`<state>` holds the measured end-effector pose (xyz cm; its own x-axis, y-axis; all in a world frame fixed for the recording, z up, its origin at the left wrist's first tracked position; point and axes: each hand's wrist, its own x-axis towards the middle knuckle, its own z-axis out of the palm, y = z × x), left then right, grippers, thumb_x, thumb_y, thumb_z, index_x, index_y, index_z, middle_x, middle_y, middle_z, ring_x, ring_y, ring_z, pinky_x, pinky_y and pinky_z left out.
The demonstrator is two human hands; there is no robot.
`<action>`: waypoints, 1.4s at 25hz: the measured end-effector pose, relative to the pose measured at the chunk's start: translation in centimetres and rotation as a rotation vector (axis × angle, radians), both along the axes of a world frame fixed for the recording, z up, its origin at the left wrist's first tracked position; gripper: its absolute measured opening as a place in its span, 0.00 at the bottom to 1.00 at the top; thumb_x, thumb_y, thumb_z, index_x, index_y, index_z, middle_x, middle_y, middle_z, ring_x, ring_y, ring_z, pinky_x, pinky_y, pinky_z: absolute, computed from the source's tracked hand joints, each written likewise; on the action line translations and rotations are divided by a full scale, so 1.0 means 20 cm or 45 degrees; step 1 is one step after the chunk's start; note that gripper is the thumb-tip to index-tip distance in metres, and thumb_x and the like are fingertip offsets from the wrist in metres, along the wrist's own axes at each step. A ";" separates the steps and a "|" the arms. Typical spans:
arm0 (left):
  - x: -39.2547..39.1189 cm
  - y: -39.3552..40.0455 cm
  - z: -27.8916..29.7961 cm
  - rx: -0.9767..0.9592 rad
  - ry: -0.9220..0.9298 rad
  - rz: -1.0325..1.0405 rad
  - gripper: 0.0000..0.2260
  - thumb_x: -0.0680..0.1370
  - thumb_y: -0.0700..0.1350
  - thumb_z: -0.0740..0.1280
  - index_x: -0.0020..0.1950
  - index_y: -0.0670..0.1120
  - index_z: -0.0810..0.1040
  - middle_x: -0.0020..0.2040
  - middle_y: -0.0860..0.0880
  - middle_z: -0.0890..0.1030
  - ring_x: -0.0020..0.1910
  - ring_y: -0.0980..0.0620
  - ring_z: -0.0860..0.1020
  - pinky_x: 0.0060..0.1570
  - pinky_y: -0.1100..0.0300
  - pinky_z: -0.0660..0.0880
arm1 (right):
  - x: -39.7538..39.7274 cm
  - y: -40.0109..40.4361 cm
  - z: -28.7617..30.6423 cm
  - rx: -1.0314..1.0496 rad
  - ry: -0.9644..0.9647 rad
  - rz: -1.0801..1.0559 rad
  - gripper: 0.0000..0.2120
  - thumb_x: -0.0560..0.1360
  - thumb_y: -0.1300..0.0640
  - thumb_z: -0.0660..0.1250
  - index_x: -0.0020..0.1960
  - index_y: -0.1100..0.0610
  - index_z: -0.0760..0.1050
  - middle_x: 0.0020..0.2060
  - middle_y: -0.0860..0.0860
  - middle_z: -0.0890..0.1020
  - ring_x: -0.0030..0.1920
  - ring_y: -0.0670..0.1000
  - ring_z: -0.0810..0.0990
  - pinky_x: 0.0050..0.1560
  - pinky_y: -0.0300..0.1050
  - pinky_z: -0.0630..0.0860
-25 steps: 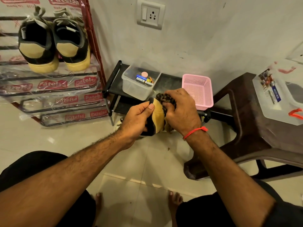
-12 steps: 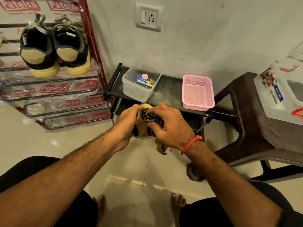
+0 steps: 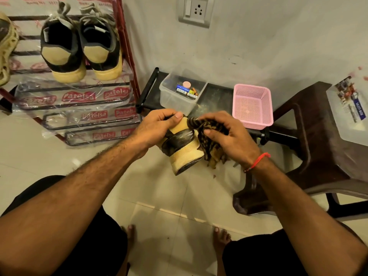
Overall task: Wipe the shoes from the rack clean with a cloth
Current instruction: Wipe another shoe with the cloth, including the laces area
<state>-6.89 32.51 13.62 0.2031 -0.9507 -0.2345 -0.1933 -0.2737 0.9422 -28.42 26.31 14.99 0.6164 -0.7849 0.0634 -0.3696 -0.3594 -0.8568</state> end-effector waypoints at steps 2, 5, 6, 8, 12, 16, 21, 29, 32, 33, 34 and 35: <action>0.00 0.01 -0.01 -0.042 -0.068 -0.057 0.11 0.84 0.53 0.62 0.53 0.50 0.83 0.46 0.52 0.83 0.47 0.54 0.81 0.45 0.57 0.77 | 0.07 0.09 -0.03 -0.140 0.124 0.110 0.15 0.77 0.55 0.66 0.63 0.54 0.78 0.56 0.50 0.74 0.57 0.48 0.75 0.60 0.40 0.74; 0.02 0.03 -0.02 -0.084 -0.104 -0.088 0.13 0.85 0.53 0.61 0.51 0.51 0.84 0.44 0.54 0.84 0.44 0.59 0.81 0.44 0.62 0.75 | 0.15 0.18 -0.05 -0.412 0.151 0.275 0.15 0.78 0.47 0.65 0.61 0.54 0.79 0.56 0.50 0.74 0.56 0.49 0.74 0.58 0.38 0.73; 0.02 0.03 -0.02 -0.076 -0.073 -0.096 0.13 0.85 0.53 0.61 0.51 0.51 0.84 0.43 0.54 0.84 0.43 0.59 0.81 0.43 0.64 0.75 | 0.15 0.19 -0.06 -0.490 0.148 0.347 0.14 0.79 0.48 0.65 0.59 0.54 0.80 0.57 0.51 0.74 0.57 0.51 0.74 0.59 0.42 0.74; 0.02 0.04 -0.01 -0.053 -0.022 -0.126 0.14 0.85 0.53 0.60 0.52 0.51 0.84 0.42 0.55 0.85 0.42 0.60 0.82 0.40 0.66 0.76 | 0.12 0.13 -0.08 -0.576 0.161 0.365 0.12 0.79 0.51 0.65 0.57 0.55 0.81 0.58 0.52 0.76 0.57 0.52 0.75 0.60 0.47 0.75; 0.02 0.03 -0.01 -0.095 -0.071 -0.077 0.16 0.84 0.55 0.60 0.54 0.48 0.84 0.46 0.47 0.83 0.45 0.53 0.80 0.40 0.60 0.76 | 0.07 0.03 -0.08 -0.567 0.135 0.082 0.08 0.77 0.57 0.68 0.53 0.59 0.82 0.54 0.53 0.80 0.53 0.50 0.78 0.57 0.50 0.79; 0.05 0.04 -0.02 -0.123 -0.089 -0.096 0.20 0.84 0.56 0.61 0.49 0.40 0.81 0.40 0.47 0.78 0.41 0.51 0.76 0.42 0.55 0.73 | 0.10 0.13 -0.07 -0.670 0.041 0.271 0.07 0.77 0.58 0.69 0.52 0.59 0.82 0.52 0.53 0.80 0.52 0.48 0.79 0.55 0.40 0.77; 0.03 0.06 -0.05 -0.074 -0.148 -0.151 0.17 0.84 0.56 0.61 0.49 0.46 0.83 0.43 0.46 0.83 0.42 0.53 0.79 0.47 0.54 0.76 | 0.15 0.17 -0.06 -0.662 0.051 0.452 0.07 0.77 0.57 0.70 0.52 0.60 0.82 0.52 0.54 0.80 0.52 0.50 0.79 0.54 0.43 0.79; 0.02 0.03 -0.05 -0.120 -0.168 -0.072 0.15 0.84 0.56 0.61 0.49 0.51 0.84 0.42 0.52 0.84 0.43 0.53 0.81 0.45 0.53 0.77 | 0.16 0.17 -0.05 -0.576 0.081 0.413 0.07 0.76 0.57 0.70 0.50 0.59 0.83 0.50 0.52 0.80 0.50 0.49 0.79 0.55 0.41 0.77; 0.00 0.04 -0.06 -0.104 -0.175 -0.111 0.14 0.84 0.55 0.62 0.51 0.51 0.85 0.42 0.55 0.84 0.44 0.56 0.81 0.46 0.56 0.77 | 0.16 0.13 -0.10 -0.689 0.124 0.399 0.07 0.76 0.58 0.70 0.51 0.60 0.82 0.49 0.54 0.80 0.49 0.51 0.78 0.54 0.43 0.77; 0.00 0.04 -0.07 -0.105 -0.166 -0.095 0.14 0.84 0.55 0.62 0.53 0.51 0.85 0.43 0.54 0.84 0.45 0.55 0.82 0.47 0.54 0.79 | 0.14 0.06 -0.11 -0.657 0.163 0.243 0.07 0.76 0.58 0.69 0.51 0.61 0.82 0.49 0.55 0.80 0.48 0.51 0.78 0.54 0.47 0.78; 0.00 0.04 -0.07 -0.115 -0.160 -0.070 0.15 0.84 0.56 0.62 0.54 0.51 0.85 0.45 0.53 0.85 0.47 0.53 0.82 0.49 0.51 0.80 | 0.12 0.00 -0.11 -0.596 0.221 0.113 0.08 0.76 0.57 0.69 0.51 0.61 0.82 0.49 0.55 0.80 0.48 0.51 0.78 0.53 0.51 0.79; 0.01 0.04 -0.06 -0.131 -0.163 -0.052 0.15 0.84 0.56 0.61 0.54 0.50 0.85 0.46 0.50 0.85 0.48 0.50 0.83 0.51 0.49 0.81 | 0.10 -0.01 -0.11 -0.547 0.254 0.041 0.09 0.76 0.57 0.68 0.51 0.60 0.82 0.49 0.54 0.80 0.48 0.51 0.78 0.52 0.53 0.79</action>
<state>-6.76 33.36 12.49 0.1857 -0.9764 -0.1102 -0.3228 -0.1665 0.9317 -26.51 26.09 12.71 0.6730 -0.6941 0.2557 -0.4951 -0.6795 -0.5414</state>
